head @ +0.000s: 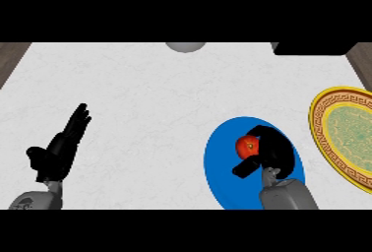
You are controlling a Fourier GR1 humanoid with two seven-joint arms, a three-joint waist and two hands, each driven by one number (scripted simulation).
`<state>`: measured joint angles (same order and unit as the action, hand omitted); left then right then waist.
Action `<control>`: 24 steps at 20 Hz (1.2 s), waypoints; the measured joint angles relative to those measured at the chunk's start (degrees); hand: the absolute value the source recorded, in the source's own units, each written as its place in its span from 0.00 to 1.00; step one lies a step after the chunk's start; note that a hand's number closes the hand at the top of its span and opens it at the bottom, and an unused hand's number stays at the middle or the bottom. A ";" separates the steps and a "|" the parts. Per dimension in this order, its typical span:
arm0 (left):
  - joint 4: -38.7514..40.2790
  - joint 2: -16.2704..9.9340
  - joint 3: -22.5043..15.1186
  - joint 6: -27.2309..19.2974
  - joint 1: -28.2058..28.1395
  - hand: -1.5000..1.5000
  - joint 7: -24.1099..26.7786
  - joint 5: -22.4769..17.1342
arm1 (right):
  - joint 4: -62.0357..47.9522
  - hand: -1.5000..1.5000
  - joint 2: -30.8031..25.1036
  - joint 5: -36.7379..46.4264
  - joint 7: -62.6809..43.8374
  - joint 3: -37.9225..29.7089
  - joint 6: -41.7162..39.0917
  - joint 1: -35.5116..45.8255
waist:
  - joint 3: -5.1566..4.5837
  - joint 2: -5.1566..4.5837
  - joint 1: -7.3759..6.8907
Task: Pick the tomato from the plate and place it in the plate
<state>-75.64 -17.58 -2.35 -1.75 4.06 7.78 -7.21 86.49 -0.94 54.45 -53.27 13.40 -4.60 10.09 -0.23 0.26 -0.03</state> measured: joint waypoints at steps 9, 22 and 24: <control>1.48 1.71 1.73 1.23 0.53 0.50 0.81 1.87 | -0.96 1.00 -0.53 4.12 3.63 3.06 4.80 0.17 | -0.09 0.18 0.11; 0.75 0.89 5.07 -0.19 -3.54 0.50 1.08 0.46 | 3.72 1.00 -33.44 -14.76 42.27 -18.89 4.76 -15.88 | 0.79 0.98 6.99; 0.73 0.64 5.41 -0.28 -4.06 0.50 1.24 0.44 | 2.53 1.00 -37.05 -18.89 49.05 -23.34 4.40 -17.61 | 0.79 1.04 7.29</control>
<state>-74.90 -16.94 3.05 -2.03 0.00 9.02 -6.76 89.02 -37.99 35.56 -4.22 -9.94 -0.20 -7.52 0.56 1.30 7.26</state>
